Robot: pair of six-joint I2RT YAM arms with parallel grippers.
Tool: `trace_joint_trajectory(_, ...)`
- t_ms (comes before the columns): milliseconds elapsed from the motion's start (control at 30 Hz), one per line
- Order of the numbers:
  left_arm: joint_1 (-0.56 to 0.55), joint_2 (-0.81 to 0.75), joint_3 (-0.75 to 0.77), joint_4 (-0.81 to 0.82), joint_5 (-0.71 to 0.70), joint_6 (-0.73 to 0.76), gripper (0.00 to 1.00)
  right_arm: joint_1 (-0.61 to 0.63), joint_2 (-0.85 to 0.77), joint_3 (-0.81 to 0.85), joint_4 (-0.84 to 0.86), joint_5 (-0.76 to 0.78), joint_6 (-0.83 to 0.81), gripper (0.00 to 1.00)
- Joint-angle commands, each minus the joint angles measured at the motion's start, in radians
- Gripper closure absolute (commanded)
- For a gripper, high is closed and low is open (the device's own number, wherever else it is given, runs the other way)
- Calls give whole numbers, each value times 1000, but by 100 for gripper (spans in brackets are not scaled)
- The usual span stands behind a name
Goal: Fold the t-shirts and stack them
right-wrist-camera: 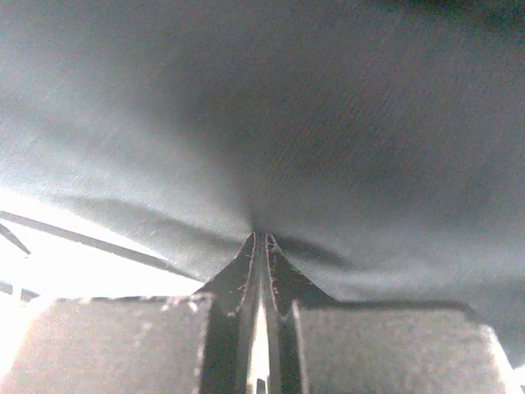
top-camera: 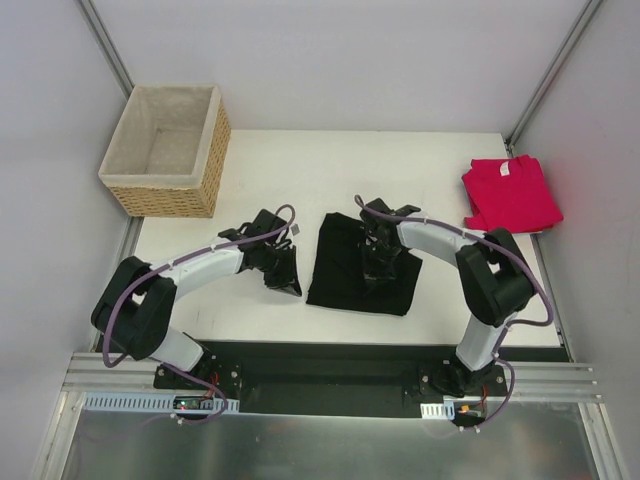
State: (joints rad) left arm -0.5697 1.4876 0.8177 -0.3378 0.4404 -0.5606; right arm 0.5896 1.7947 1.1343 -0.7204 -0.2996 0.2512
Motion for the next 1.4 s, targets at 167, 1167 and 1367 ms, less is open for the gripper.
trace_joint_trajectory(167,1,-108,161,-76,-23,31,100,32,-256,183,-106,172,19,99)
trace_joint_trajectory(1167,-25,-102,250,-29,-34,90,100,-171,168,295,-45,166,-92,99)
trace_joint_trajectory(1367,-25,-190,198,-89,-80,97,100,-169,310,383,-57,129,-90,99)
